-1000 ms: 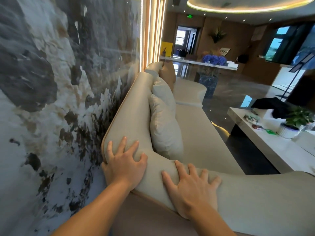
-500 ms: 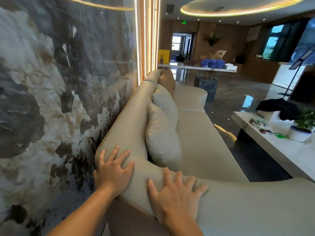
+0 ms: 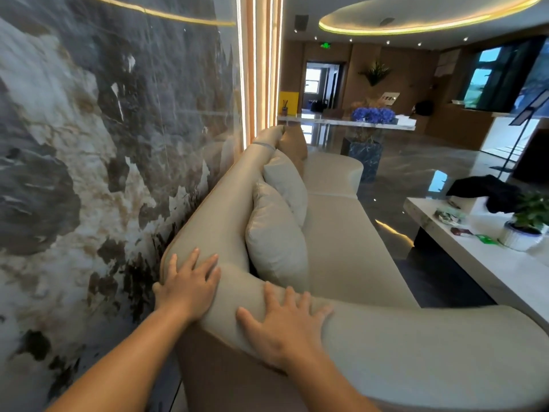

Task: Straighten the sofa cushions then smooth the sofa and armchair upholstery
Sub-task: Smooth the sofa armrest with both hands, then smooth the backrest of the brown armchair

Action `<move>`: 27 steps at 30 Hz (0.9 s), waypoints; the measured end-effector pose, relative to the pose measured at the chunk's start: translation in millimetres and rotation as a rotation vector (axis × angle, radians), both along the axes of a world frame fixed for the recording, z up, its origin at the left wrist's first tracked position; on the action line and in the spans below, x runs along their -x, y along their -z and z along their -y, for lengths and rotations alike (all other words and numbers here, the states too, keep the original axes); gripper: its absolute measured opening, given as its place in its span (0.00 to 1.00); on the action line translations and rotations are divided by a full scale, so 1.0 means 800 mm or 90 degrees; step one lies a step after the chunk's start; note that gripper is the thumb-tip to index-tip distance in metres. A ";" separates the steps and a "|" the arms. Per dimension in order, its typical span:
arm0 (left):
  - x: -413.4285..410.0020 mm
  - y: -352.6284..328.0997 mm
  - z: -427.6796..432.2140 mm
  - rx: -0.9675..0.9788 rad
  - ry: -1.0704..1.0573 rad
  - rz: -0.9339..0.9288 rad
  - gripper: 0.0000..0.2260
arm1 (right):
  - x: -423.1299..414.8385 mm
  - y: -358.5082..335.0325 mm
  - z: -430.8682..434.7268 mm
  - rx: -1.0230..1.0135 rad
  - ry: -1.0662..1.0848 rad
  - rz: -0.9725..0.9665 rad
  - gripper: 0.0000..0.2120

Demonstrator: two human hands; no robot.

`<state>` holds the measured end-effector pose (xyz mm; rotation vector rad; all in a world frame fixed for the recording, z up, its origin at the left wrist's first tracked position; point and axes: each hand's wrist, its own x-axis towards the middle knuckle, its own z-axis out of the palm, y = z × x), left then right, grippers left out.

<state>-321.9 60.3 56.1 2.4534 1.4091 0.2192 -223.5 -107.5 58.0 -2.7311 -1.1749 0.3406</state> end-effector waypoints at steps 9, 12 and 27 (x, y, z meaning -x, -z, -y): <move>0.028 -0.196 0.216 -0.001 0.218 -0.293 0.13 | 0.042 -0.181 0.168 0.058 -0.081 -0.047 0.17; 0.077 -0.285 0.323 -0.007 0.276 -0.385 0.14 | 0.098 -0.311 0.282 0.052 -0.038 -0.029 0.16; 0.220 -0.493 1.038 0.010 0.866 -0.120 0.32 | 0.384 -0.516 1.077 0.065 0.394 -0.061 0.16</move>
